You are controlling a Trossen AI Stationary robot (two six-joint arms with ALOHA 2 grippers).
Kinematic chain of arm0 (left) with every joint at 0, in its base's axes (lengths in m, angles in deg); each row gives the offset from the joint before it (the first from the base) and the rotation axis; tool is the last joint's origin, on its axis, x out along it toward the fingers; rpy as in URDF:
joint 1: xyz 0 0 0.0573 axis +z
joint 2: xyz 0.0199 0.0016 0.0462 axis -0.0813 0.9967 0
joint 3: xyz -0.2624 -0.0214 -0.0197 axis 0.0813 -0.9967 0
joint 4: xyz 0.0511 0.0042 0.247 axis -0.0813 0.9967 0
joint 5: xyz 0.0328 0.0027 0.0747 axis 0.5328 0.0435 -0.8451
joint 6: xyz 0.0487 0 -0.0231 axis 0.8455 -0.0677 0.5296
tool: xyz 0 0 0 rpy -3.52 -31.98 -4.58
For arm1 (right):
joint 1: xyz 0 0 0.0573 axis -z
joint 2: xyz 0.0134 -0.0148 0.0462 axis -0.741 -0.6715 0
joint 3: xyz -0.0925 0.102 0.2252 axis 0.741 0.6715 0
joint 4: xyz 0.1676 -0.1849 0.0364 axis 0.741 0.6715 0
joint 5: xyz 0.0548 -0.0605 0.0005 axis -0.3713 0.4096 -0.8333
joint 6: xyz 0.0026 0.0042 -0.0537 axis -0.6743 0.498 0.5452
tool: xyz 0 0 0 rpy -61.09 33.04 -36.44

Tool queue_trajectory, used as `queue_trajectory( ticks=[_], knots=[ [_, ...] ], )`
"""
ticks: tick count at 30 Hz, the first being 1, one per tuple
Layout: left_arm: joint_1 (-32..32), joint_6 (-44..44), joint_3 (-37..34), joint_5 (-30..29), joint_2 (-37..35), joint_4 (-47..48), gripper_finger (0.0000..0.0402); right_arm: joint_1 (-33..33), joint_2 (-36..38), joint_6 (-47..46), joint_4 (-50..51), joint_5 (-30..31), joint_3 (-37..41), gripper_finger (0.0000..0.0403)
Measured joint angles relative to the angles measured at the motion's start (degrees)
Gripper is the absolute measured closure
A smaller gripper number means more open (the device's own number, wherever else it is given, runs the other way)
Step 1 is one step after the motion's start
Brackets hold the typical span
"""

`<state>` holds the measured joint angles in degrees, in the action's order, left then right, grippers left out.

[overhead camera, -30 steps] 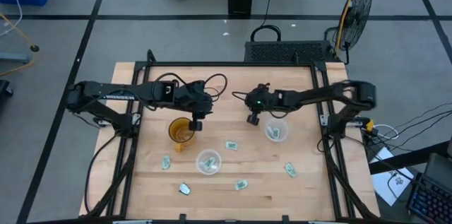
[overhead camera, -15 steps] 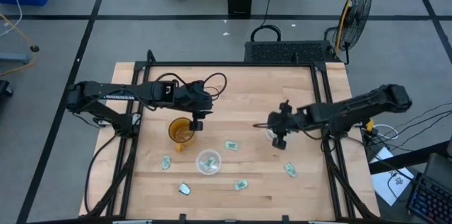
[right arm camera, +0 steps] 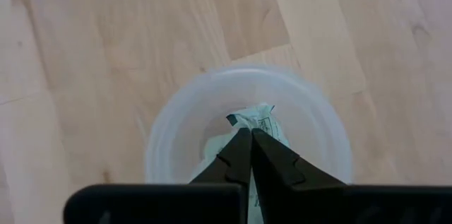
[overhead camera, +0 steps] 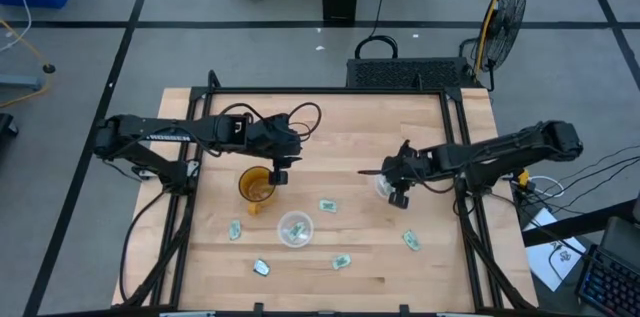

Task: Pick and place Stevia / Truvia into bins
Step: Put the white stevia packet into the right transparent container, then put the white stevia packet into the left transparent container

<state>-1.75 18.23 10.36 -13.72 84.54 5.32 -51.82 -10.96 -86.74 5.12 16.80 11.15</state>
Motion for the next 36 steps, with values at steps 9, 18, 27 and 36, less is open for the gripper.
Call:
queue_trajectory(
  ticks=[9, 18, 27, 36],
  knots=[
    [0.00, 0.00, 0.00, 0.00, 0.00, 0.00, 0.0273, 1.42, 0.00, -2.30, -0.40, 0.06, 0.45, 0.0396],
    [-0.02, 0.00, 0.00, 0.00, 0.00, -0.02, 0.0273, 1.40, 0.00, -2.28, -2.03, 0.04, 0.45, 0.0332],
    [0.00, -1.15, 0.00, -0.01, 0.00, 0.00, 0.0273, 1.40, 0.87, 2.64, -7.06, 0.08, 0.45, 0.0296],
    [-1.20, -0.85, -0.02, 0.71, 0.00, 0.33, 0.0273, 1.40, 2.15, 12.03, -22.02, -0.08, 0.45, 0.0296]
  ],
)
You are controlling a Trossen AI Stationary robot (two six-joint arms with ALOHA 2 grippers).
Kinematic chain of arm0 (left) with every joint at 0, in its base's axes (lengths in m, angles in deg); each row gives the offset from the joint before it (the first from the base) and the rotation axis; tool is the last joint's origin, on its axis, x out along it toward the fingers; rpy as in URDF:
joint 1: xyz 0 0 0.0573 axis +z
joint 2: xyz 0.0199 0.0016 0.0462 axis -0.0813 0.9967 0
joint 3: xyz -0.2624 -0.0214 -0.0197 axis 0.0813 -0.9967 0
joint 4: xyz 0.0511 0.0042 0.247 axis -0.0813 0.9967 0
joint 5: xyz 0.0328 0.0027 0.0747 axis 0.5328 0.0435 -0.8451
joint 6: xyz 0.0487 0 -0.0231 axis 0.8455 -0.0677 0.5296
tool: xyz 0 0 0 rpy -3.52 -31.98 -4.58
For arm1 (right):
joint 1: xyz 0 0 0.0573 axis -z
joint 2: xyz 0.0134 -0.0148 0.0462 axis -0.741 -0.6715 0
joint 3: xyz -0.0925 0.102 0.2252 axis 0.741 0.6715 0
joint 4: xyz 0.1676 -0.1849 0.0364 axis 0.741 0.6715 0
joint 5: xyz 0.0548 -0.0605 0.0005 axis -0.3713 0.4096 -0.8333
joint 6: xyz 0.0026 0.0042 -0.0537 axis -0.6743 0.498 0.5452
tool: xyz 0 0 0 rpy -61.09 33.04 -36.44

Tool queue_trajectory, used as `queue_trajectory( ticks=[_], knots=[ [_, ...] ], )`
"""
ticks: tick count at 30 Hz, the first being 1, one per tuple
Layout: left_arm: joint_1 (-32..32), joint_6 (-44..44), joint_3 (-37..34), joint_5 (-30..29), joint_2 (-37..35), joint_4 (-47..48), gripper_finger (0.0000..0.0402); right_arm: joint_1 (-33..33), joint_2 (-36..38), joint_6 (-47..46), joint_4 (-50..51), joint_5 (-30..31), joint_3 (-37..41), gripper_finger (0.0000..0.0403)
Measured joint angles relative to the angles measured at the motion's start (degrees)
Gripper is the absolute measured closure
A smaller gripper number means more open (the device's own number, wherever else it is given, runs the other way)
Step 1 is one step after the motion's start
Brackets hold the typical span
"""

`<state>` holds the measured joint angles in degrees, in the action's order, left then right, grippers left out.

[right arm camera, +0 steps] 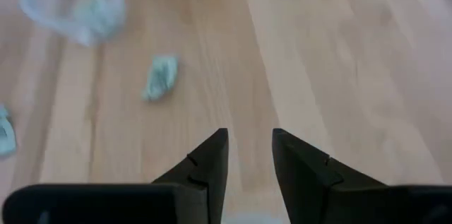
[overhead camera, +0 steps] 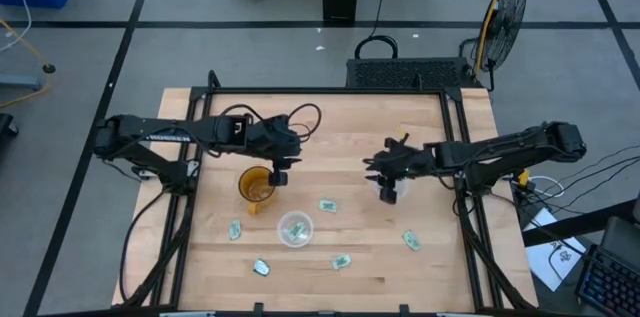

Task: Pick and place Stevia / Truvia into bins
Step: Put the white stevia packet into the left transparent container

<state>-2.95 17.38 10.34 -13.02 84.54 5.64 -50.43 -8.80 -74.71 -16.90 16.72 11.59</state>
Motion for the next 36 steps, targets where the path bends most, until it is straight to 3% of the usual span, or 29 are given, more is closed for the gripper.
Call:
queue_trajectory(
  ticks=[6, 9, 13, 17, 20, 26, 29, 31, 36],
  knots=[
    [-5.19, -0.96, 0.00, 0.42, -2.05, 3.32, 0.0273, -0.15, -3.89, 0.77, -9.15, -9.48, 0.00, 0.0295],
    [-8.32, -6.11, -0.07, 0.34, -3.36, 8.67, 0.0273, -0.14, -8.09, -0.35, -12.13, -10.40, 0.00, 0.0290],
    [-12.87, -18.63, -0.02, 0.36, -5.30, 17.19, 0.0273, 0.38, -14.13, -1.51, -18.66, -10.75, 0.00, 0.0277],
    [-18.28, -31.96, -0.11, 0.71, -5.20, 26.05, 0.0273, 0.76, -18.01, -1.70, -23.94, -17.57, -0.48, 0.0263],
    [-22.15, -41.95, -0.06, 0.79, -4.86, 32.02, 0.0273, 0.73, -19.47, -2.38, -27.04, -20.80, -0.49, 0.0255],
    [-30.45, -61.30, -5.59, 3.08, -4.98, 39.06, 0.0273, 0.63, -19.68, -2.41, -27.48, -20.95, -0.50, 0.0250],
    [-33.61, -70.60, -11.29, 2.28, -5.07, 37.53, 0.0273, 0.63, -19.68, -2.41, -27.45, -20.93, -0.50, 0.0250],
    [-35.15, -74.47, -16.04, 4.84, -5.03, 32.83, 0.0273, 0.63, -19.68, -2.26, -27.42, -20.94, -0.50, 0.0250],
    [-38.40, -72.15, -27.03, 6.77, -4.98, 15.66, 0.0273, 0.63, -19.68, -0.51, -27.26, -20.91, -0.50, 0.0250]
  ],
)
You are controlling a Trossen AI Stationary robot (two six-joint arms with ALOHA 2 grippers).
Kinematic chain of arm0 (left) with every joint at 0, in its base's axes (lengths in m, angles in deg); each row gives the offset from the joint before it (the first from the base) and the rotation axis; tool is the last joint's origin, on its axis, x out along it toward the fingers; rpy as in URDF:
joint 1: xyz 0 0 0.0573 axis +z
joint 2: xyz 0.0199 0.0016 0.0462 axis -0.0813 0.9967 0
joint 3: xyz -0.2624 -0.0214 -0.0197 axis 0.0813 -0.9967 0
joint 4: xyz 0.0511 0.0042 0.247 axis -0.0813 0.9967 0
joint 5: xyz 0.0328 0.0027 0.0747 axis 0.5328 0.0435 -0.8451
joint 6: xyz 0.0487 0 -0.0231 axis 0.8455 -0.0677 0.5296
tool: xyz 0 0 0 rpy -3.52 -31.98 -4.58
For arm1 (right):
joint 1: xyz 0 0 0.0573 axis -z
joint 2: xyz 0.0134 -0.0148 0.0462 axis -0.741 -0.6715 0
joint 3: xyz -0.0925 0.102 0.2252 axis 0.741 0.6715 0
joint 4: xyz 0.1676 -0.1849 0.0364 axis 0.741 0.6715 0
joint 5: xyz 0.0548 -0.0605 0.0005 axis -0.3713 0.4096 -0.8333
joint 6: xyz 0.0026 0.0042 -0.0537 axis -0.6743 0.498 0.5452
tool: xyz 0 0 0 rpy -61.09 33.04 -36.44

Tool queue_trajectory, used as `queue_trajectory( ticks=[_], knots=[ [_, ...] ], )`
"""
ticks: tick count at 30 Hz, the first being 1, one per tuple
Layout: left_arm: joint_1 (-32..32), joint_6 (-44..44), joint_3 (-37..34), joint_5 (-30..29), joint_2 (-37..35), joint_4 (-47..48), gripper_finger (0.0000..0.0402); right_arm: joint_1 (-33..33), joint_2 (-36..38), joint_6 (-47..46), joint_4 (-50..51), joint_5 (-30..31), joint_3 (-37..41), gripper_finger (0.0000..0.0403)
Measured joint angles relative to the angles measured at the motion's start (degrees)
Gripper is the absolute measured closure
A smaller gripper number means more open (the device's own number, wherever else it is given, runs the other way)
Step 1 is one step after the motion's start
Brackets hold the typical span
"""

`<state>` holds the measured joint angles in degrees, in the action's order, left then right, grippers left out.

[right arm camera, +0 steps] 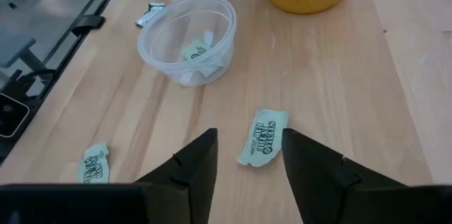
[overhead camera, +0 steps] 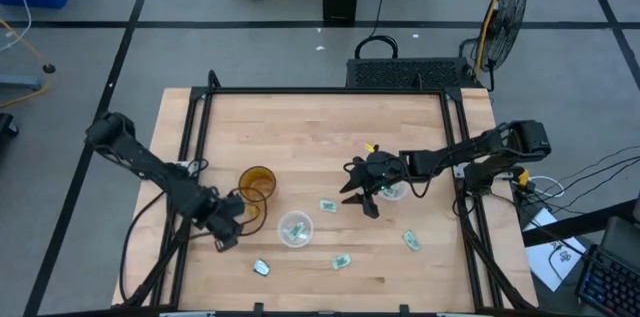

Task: Pick and place Stevia / Truvia into bins
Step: Put the white stevia packet into the left transparent container

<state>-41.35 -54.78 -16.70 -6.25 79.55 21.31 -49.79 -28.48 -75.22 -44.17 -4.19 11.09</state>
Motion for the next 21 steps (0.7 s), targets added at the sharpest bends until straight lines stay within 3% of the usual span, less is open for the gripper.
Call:
queue_trajectory(
  ticks=[3, 11, 21],
  knots=[
    [-0.18, -0.43, -4.11, -0.35, -0.02, -5.96, 0.0273, 0.09, 0.00, 0.21, 0.02, 0.03, 0.00, 0.0249],
    [-0.18, -1.38, -10.20, -1.88, -0.02, -7.95, 0.0273, 1.03, 0.00, 1.09, 0.02, 0.05, 0.00, 0.0249],
    [-0.19, -0.27, -11.43, 0.90, -1.89, -10.40, 0.0273, 1.57, 0.02, 1.10, 0.04, 0.06, 0.00, 0.0248]
  ],
)
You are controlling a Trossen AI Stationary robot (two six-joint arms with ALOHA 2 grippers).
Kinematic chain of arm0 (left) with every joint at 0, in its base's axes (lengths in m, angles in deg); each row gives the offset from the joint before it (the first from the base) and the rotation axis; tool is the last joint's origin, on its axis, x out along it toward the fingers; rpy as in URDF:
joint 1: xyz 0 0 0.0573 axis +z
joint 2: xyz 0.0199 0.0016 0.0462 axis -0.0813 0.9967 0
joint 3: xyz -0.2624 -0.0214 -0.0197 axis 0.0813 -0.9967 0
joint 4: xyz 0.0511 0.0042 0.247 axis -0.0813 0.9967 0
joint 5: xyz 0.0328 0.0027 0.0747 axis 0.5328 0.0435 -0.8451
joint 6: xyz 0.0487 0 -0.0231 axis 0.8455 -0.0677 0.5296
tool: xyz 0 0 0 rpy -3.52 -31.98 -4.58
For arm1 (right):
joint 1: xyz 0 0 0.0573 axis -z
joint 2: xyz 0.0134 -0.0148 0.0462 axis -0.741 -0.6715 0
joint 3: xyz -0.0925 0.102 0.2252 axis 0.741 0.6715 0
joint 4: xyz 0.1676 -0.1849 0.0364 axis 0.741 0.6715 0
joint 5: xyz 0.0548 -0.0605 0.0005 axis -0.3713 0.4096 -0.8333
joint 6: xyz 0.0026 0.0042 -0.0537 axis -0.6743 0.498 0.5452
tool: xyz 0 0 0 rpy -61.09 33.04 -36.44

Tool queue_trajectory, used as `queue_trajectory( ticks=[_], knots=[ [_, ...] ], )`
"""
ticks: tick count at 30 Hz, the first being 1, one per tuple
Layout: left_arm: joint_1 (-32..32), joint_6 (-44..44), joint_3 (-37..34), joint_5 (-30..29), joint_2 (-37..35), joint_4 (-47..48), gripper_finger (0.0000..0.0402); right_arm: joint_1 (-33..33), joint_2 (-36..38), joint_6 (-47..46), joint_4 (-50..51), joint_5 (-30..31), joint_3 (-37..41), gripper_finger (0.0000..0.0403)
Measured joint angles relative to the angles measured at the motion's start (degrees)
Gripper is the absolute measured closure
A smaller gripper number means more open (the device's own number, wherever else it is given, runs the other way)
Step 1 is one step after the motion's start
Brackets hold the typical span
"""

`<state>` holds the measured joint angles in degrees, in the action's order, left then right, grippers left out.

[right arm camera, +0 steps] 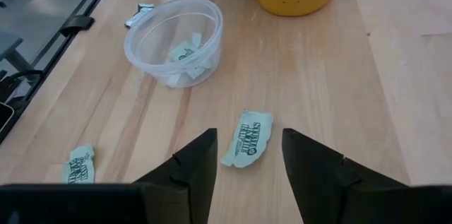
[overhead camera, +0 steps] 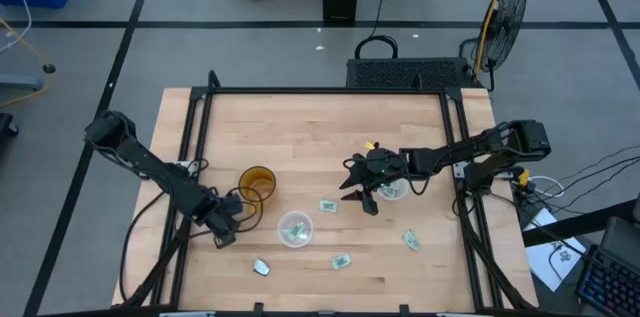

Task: Pick and place Stevia / Truvia into bins
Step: Put the white stevia packet into the left transparent container

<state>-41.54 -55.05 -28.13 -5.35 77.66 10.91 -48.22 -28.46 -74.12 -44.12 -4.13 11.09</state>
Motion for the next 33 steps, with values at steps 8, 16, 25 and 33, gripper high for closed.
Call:
queue_trajectory(
  ticks=[8, 16, 25, 33],
  knots=[
    [0.03, 0.36, 0.00, -3.03, -6.19, -0.12, 0.0273, 0.00, 0.00, 0.01, 0.00, 0.01, 0.00, 0.0248],
    [0.05, 0.72, -2.04, -8.29, -6.53, -6.97, 0.0273, 0.00, 0.00, 0.01, 0.00, 0.01, 0.00, 0.0248],
    [0.05, -1.32, -8.20, -4.48, -6.79, -11.14, 0.0273, 0.00, 0.02, 0.62, -0.01, 0.00, 0.00, 0.0248],
    [0.05, 1.50, -8.50, -5.05, -6.74, -12.35, 0.0307, 0.00, 0.02, 0.62, -0.15, 0.00, -0.02, 0.0248]
  ],
)
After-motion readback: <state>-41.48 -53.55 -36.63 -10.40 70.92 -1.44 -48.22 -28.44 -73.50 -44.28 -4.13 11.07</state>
